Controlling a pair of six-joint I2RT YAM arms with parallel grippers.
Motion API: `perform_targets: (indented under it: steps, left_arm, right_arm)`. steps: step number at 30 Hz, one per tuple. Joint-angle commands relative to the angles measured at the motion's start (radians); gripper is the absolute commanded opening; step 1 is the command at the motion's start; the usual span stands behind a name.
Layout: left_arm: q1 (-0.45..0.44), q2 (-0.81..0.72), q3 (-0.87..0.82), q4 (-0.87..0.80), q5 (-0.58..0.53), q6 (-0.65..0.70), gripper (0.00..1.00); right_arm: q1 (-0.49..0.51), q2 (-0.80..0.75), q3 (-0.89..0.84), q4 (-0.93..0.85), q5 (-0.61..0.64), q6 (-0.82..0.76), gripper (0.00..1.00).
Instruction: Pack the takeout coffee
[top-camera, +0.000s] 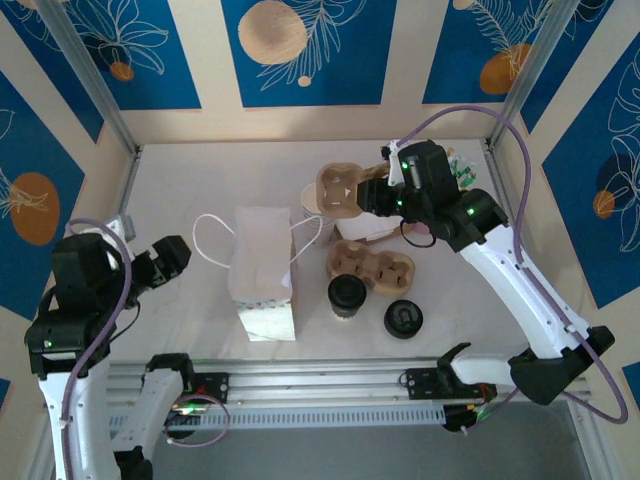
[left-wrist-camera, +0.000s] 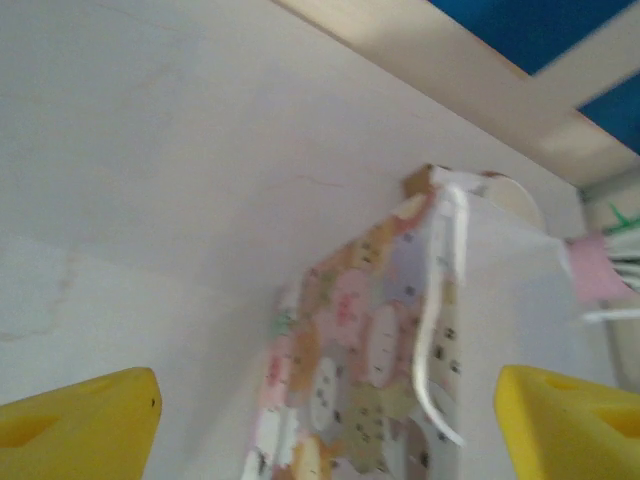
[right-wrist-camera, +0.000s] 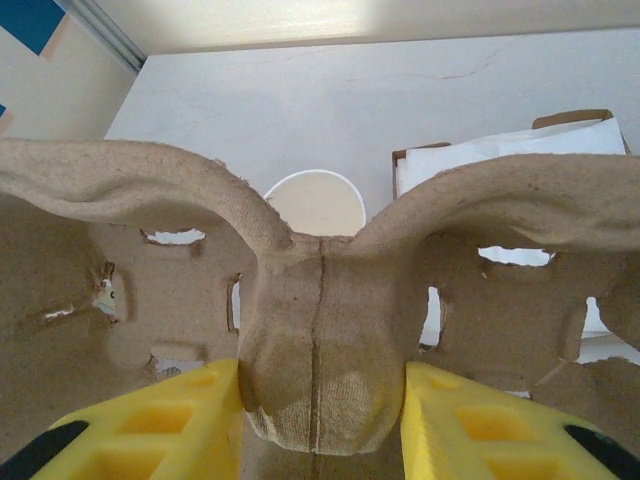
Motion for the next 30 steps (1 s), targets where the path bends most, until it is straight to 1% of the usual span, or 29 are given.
perform_targets:
  steps: [1,6,7,9,12,16,18,20,22,23,25,27,30]
  left_arm:
    - [-0.007,-0.005,-0.031,0.010,0.211,-0.051,0.84]
    - [-0.007,0.000,-0.045,-0.017,0.281,-0.022,0.82]
    - [-0.007,0.006,-0.044,-0.023,0.300,-0.002,0.82]
    - [-0.013,0.034,-0.033,-0.050,0.305,0.040,0.82]
    - [-0.075,0.082,-0.038,-0.062,0.277,0.057,0.81]
    - [-0.208,0.108,-0.039,-0.052,0.146,0.045,0.81]
    - [-0.267,0.114,-0.051,-0.037,0.111,0.031,0.80]
    - [-0.322,0.133,-0.061,-0.049,0.064,0.041,0.75]
    - [-0.361,0.167,-0.043,-0.087,-0.007,0.061,0.72]
    - [-0.375,0.184,-0.036,-0.086,-0.017,0.067,0.67]
    - [-0.402,0.210,-0.029,-0.058,0.010,0.072,0.62]
    - [-0.441,0.235,-0.015,-0.047,-0.007,0.070,0.62]
    - [-0.497,0.263,-0.007,-0.033,-0.048,0.072,0.69]
  right_arm:
    - [0.002,0.006,0.032,0.007,0.001,-0.001,0.42]
    - [-0.014,0.018,0.038,0.006,-0.001,0.016,0.42]
    - [-0.014,0.019,0.037,0.007,-0.005,0.017,0.42]
    - [-0.014,0.020,0.036,0.010,-0.009,0.018,0.42]
    - [-0.014,0.016,0.030,0.010,-0.003,0.020,0.42]
    - [-0.019,0.011,0.023,0.008,0.010,0.018,0.42]
    - [-0.022,0.014,0.024,0.006,0.012,0.018,0.42]
    - [-0.023,0.014,0.023,0.006,0.015,0.018,0.42]
    - [-0.024,0.013,0.025,0.004,0.017,0.013,0.42]
    - [-0.025,0.012,0.025,0.004,0.019,0.011,0.42]
    - [-0.028,0.010,0.025,0.000,0.020,0.003,0.42]
    - [-0.031,0.008,0.024,-0.004,0.022,0.001,0.42]
    - [-0.032,-0.002,0.012,0.001,0.018,0.000,0.42]
